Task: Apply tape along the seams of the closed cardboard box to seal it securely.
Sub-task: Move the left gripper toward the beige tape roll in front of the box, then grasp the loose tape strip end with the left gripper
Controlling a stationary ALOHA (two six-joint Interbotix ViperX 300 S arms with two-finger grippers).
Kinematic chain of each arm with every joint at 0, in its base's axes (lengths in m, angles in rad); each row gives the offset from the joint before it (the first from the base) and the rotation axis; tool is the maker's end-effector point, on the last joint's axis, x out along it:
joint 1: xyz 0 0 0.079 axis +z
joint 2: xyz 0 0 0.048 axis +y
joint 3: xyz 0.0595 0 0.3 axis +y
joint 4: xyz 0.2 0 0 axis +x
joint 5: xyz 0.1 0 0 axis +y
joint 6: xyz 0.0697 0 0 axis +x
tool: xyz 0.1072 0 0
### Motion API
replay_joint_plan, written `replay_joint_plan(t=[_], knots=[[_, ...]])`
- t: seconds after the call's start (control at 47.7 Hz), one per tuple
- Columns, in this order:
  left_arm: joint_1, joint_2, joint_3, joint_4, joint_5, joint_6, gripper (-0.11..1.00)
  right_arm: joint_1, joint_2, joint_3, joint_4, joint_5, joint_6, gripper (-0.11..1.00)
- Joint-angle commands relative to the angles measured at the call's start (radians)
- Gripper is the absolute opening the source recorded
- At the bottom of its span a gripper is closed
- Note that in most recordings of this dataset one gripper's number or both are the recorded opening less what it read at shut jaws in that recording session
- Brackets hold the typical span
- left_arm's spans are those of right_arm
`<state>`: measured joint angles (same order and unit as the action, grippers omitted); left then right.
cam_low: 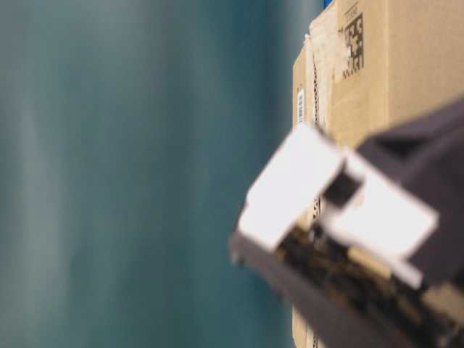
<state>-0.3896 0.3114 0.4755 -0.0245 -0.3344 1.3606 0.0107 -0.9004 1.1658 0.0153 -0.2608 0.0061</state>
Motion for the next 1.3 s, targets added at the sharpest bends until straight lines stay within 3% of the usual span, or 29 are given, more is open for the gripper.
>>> replay_joint_plan(t=[0.0,0.335,0.712,0.985,1.278], knots=[[-0.002,0.000,-0.034,-0.003,-0.009,0.002,0.62,0.003,0.006,-0.015,-0.002,-0.003,-0.005,0.01],[-0.002,0.008,-0.038,-0.003,-0.003,0.002,0.58,0.003,0.008,-0.014,0.000,-0.002,-0.011,0.01],[0.002,0.015,-0.052,-0.003,0.097,-0.017,0.02,0.005,0.008,-0.014,0.000,0.012,-0.006,0.01],[-0.002,-0.021,-0.034,-0.003,0.103,-0.023,0.02,0.005,0.008,-0.014,0.000,0.017,-0.005,0.01],[0.006,-0.184,0.043,-0.002,0.098,0.014,0.02,0.005,0.002,-0.017,0.000,0.034,-0.003,0.01]])
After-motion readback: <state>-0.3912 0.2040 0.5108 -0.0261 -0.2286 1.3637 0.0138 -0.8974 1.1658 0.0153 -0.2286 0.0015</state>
